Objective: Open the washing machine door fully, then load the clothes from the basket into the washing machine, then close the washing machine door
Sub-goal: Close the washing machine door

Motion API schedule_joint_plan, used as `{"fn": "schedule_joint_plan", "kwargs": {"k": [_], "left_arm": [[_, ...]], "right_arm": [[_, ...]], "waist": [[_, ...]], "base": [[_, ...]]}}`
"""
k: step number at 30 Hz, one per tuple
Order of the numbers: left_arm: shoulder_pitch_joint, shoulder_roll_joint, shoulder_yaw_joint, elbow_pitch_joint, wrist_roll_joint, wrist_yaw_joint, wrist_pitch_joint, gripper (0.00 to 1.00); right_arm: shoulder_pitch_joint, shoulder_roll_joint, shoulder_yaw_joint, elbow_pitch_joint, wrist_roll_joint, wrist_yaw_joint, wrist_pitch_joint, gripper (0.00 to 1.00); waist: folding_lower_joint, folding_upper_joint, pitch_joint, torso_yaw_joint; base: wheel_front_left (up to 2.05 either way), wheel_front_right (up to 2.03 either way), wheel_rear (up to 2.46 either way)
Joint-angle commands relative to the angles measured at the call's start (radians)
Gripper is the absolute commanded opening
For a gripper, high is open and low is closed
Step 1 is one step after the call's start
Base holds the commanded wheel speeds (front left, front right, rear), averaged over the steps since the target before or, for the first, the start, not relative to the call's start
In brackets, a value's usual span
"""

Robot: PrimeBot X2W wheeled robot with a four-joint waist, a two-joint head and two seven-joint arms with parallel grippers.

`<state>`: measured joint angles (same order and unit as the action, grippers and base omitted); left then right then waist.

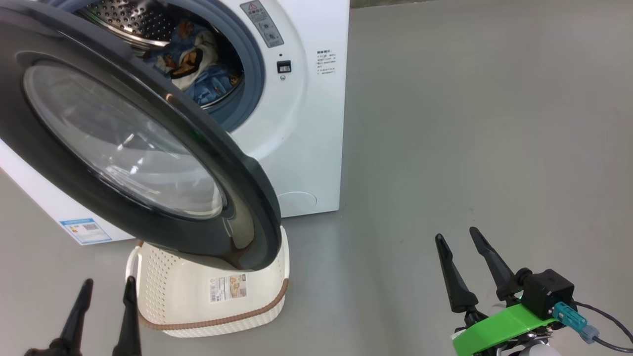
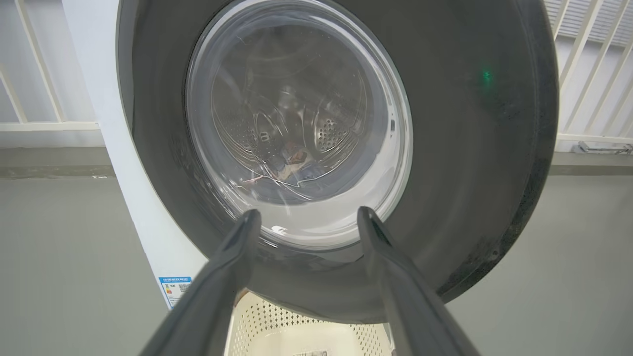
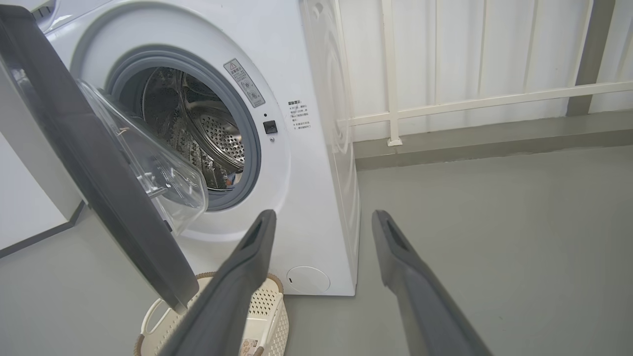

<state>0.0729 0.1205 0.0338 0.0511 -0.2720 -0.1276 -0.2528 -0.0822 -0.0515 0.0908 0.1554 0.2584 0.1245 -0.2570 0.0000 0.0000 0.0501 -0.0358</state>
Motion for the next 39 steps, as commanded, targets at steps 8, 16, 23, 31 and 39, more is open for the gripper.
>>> {"fn": "schedule_joint_plan", "kwargs": {"k": [8,16,23,31,39], "left_arm": [[-0.005,-0.031,0.086,-0.012,0.127,-0.001,-0.009,1.00],[0.015,-0.046,0.087,0.003,0.149,-0.002,-0.009,1.00],[0.028,-0.051,0.091,0.005,0.150,-0.003,-0.009,1.00],[0.046,-0.051,0.086,0.010,0.145,-0.003,-0.009,1.00],[0.043,-0.058,0.099,0.002,0.147,-0.003,-0.009,1.00]], "right_arm": [[-0.019,0.001,0.030,-0.028,0.007,0.006,-0.005,1.00],[-0.020,0.001,0.034,-0.023,0.009,0.006,-0.005,1.00],[-0.016,0.001,0.033,-0.020,0.010,0.006,-0.005,0.85],[-0.021,0.001,0.029,-0.049,0.014,0.006,-0.005,0.00],[-0.060,-0.010,0.095,-0.263,-0.005,0.006,-0.005,0.00]], "waist": [[0.0000,0.0000,0.000,-0.005],[0.0000,0.0000,-0.007,-0.010],[0.0000,0.0000,-0.018,-0.009],[0.0000,0.0000,-0.028,-0.007],[0.0000,0.0000,-0.015,0.005]], "base": [[0.00,0.00,0.00],[0.00,0.00,0.00],[0.00,0.00,0.00],[0.00,0.00,0.00],[0.00,0.00,0.00]]}}
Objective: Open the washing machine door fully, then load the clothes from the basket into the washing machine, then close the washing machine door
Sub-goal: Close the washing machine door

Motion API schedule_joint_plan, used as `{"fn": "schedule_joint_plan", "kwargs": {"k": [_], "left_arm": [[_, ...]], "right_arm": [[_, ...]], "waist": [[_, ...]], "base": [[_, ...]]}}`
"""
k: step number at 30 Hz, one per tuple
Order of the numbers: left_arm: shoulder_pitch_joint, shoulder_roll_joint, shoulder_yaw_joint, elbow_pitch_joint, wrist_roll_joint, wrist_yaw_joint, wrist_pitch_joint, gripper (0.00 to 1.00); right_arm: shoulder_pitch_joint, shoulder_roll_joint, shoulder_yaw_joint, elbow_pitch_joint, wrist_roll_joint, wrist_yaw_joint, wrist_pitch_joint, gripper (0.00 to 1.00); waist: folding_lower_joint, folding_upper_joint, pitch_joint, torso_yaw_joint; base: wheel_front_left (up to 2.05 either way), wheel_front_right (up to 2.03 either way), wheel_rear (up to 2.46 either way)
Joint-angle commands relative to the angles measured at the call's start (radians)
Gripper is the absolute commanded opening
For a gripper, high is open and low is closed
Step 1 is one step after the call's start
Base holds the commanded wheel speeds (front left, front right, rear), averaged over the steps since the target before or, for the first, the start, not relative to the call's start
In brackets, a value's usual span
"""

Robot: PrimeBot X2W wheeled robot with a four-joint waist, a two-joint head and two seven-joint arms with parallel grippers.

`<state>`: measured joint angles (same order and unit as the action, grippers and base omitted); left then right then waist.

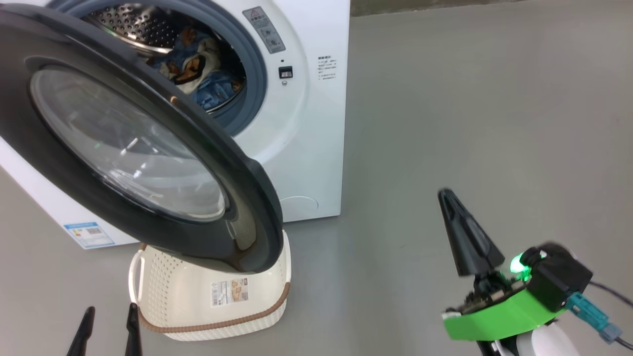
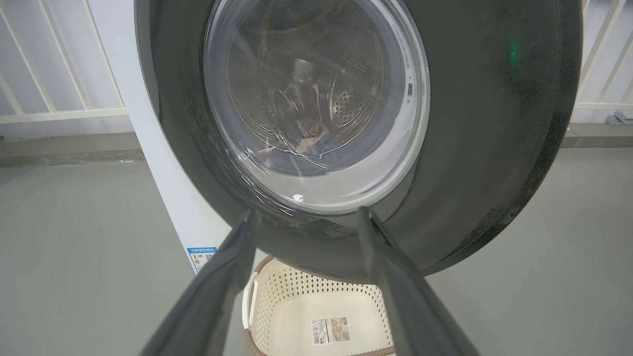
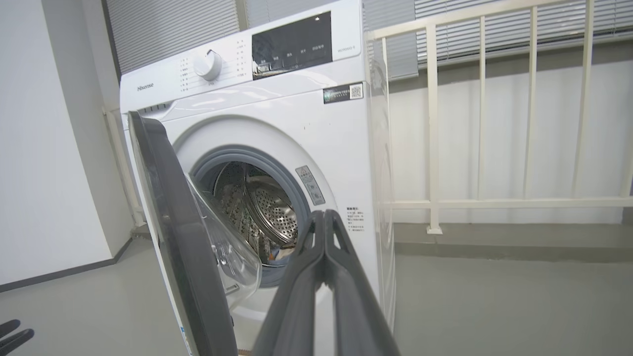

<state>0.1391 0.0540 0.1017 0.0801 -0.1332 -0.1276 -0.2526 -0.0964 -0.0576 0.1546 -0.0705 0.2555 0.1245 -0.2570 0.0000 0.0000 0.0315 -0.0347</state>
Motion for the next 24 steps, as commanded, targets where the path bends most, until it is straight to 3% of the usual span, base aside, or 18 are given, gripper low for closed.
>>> {"fn": "schedule_joint_plan", "kwargs": {"k": [1,6,11,16,19,24], "left_arm": [[-0.024,0.008,0.028,-0.028,0.010,-0.003,-0.009,1.00],[-0.041,0.011,-0.002,-0.030,0.012,-0.003,-0.009,1.00],[-0.056,0.012,-0.025,-0.025,0.003,-0.003,-0.009,1.00],[-0.064,0.012,-0.040,-0.025,-0.006,-0.003,-0.009,1.00],[-0.073,0.015,-0.060,-0.026,-0.014,-0.003,-0.009,1.00],[-0.092,0.018,-0.088,-0.035,-0.020,-0.003,-0.009,1.00]], "right_arm": [[-0.053,-0.013,0.044,-0.064,-0.003,0.006,-0.005,0.00],[-0.125,-0.090,0.173,-0.221,0.009,0.006,-0.005,0.00],[-0.194,-0.161,0.312,-0.282,0.016,0.006,-0.005,0.00],[-0.241,-0.199,0.416,-0.278,0.026,0.006,-0.005,0.00],[-0.279,-0.228,0.511,-0.243,0.058,0.006,-0.005,0.00],[-0.313,-0.253,0.586,-0.134,0.092,0.006,-0.005,0.00]], "waist": [[0.0000,0.0000,0.006,0.006],[0.0000,0.0000,0.023,0.038],[0.0000,0.0000,0.033,0.078],[0.0000,0.0000,0.040,0.117],[0.0000,0.0000,0.049,0.156],[0.0000,0.0000,0.074,0.205]], "base": [[0.00,0.00,0.00],[0.00,0.00,0.00],[0.00,0.00,0.00],[0.00,0.00,0.00],[0.00,0.00,0.00],[0.00,0.00,0.00]]}}
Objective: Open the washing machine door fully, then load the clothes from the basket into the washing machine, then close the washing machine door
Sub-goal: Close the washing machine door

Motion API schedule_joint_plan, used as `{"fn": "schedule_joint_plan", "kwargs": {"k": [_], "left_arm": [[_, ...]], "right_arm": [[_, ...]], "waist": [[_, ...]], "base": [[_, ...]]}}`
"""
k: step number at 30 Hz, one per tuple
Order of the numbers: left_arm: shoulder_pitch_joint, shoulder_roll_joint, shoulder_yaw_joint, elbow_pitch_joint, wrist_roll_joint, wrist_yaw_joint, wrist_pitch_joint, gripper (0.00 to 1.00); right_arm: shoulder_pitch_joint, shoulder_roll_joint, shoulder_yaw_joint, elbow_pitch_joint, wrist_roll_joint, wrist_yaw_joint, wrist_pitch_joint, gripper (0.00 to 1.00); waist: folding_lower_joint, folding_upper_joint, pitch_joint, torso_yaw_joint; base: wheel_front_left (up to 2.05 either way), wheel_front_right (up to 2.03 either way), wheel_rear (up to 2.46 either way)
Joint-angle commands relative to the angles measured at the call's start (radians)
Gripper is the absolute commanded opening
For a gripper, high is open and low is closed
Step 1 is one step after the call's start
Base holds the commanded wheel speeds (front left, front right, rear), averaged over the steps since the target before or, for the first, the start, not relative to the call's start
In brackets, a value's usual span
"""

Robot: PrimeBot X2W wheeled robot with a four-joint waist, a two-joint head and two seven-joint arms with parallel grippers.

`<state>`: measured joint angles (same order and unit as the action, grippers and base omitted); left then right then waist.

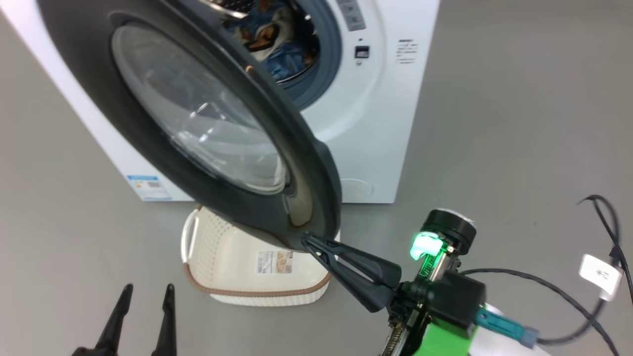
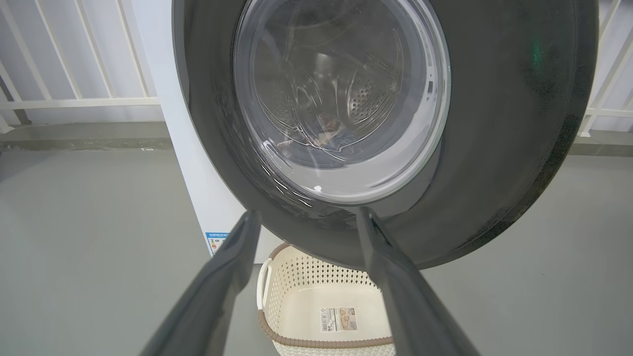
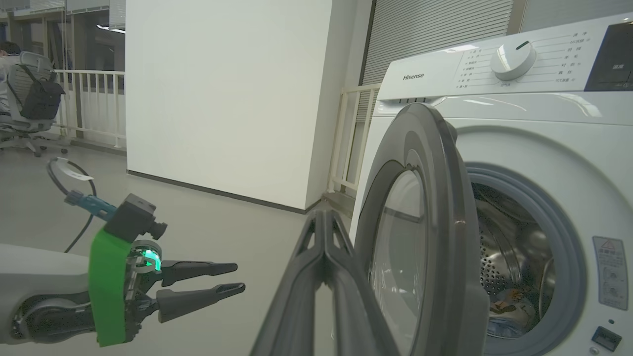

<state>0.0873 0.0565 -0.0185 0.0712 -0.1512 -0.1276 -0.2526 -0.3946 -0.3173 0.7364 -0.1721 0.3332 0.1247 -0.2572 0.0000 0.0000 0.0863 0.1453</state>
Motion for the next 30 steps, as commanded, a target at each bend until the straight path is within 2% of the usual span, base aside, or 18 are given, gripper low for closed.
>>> {"fn": "schedule_joint_plan", "kwargs": {"k": [1,10,16,22,30], "left_arm": [[-0.046,0.015,0.027,-0.029,-0.004,-0.003,-0.009,1.00],[-0.113,0.005,-0.032,-0.042,-0.031,-0.003,-0.009,1.00],[-0.156,-0.001,-0.073,-0.033,-0.049,-0.003,-0.009,1.00],[-0.184,-0.004,-0.087,-0.031,-0.059,-0.003,-0.009,1.00],[-0.224,-0.005,-0.112,-0.038,-0.058,-0.003,-0.009,1.00]], "right_arm": [[-0.022,0.005,0.014,-0.008,0.021,0.006,-0.005,0.00],[-0.086,0.027,-0.004,0.219,0.069,0.006,-0.003,0.00],[-0.163,0.063,-0.071,0.360,0.070,0.006,-0.001,0.00],[-0.220,0.100,-0.173,0.433,0.037,0.006,-0.003,0.00],[-0.283,0.146,-0.338,0.462,-0.028,0.006,-0.004,0.00]], "waist": [[0.0000,0.0000,0.028,0.035],[0.0000,0.0000,0.129,0.133],[0.0000,0.0000,0.193,0.179],[0.0000,0.0000,0.231,0.183],[0.0000,0.0000,0.282,0.152]], "base": [[0.00,0.00,0.00],[0.00,0.00,0.00],[0.00,0.00,0.00],[0.00,0.00,0.00],[0.00,0.00,0.00]]}}
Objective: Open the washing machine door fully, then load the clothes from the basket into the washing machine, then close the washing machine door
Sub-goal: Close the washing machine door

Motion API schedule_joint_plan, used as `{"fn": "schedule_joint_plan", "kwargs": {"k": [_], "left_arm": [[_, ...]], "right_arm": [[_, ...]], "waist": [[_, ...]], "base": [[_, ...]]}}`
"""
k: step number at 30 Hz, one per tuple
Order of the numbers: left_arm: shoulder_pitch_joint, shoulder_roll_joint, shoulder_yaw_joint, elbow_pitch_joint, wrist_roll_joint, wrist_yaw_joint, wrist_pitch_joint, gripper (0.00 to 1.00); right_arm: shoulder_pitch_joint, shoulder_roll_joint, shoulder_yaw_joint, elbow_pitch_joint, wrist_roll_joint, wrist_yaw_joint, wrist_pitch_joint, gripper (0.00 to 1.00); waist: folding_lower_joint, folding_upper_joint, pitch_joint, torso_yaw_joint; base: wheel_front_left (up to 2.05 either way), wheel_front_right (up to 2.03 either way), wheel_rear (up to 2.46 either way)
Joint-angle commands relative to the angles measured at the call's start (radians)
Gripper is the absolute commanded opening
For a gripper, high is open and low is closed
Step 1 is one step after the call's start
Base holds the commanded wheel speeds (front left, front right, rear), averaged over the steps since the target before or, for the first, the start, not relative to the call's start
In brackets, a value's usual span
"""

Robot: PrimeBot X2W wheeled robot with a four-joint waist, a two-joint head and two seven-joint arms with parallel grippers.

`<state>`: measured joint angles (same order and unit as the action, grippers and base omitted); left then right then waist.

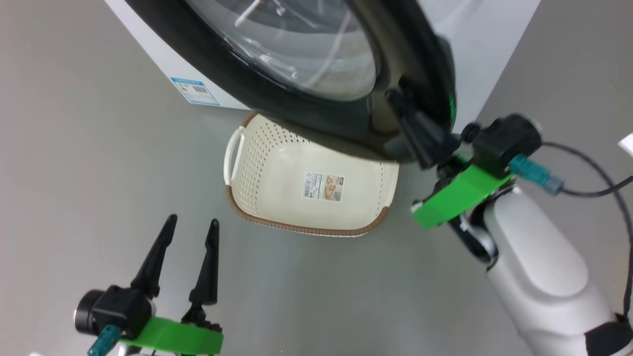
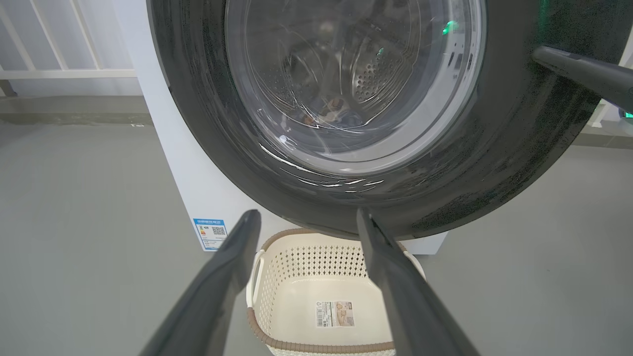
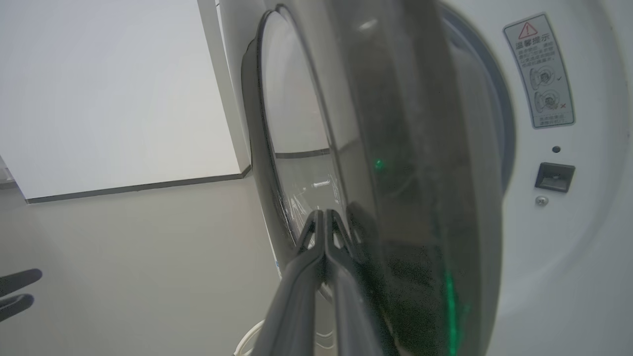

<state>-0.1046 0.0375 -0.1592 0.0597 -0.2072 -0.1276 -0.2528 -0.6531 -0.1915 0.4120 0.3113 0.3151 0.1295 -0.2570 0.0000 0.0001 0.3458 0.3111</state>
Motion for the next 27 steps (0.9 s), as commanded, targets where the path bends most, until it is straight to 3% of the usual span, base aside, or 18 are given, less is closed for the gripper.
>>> {"fn": "schedule_joint_plan", "kwargs": {"k": [1,11,27], "left_arm": [[-0.040,0.014,0.023,-0.027,-0.002,-0.003,-0.009,1.00],[-0.114,0.013,-0.016,-0.033,-0.006,-0.003,-0.009,1.00],[-0.184,0.013,-0.050,-0.036,-0.027,-0.003,-0.009,1.00]], "right_arm": [[-0.035,0.022,-0.032,-0.019,-0.019,0.001,-0.004,0.00],[-0.185,0.028,-0.126,0.030,-0.042,0.001,-0.005,0.00],[-0.481,0.029,-0.134,0.181,-0.009,0.001,-0.005,0.00]], "waist": [[0.0000,-0.0001,0.031,-0.018],[0.0000,-0.0001,0.104,-0.035],[0.0000,-0.0001,0.207,-0.052]], "base": [[0.00,0.00,0.00],[0.00,0.00,0.00],[0.00,0.00,0.00]]}}
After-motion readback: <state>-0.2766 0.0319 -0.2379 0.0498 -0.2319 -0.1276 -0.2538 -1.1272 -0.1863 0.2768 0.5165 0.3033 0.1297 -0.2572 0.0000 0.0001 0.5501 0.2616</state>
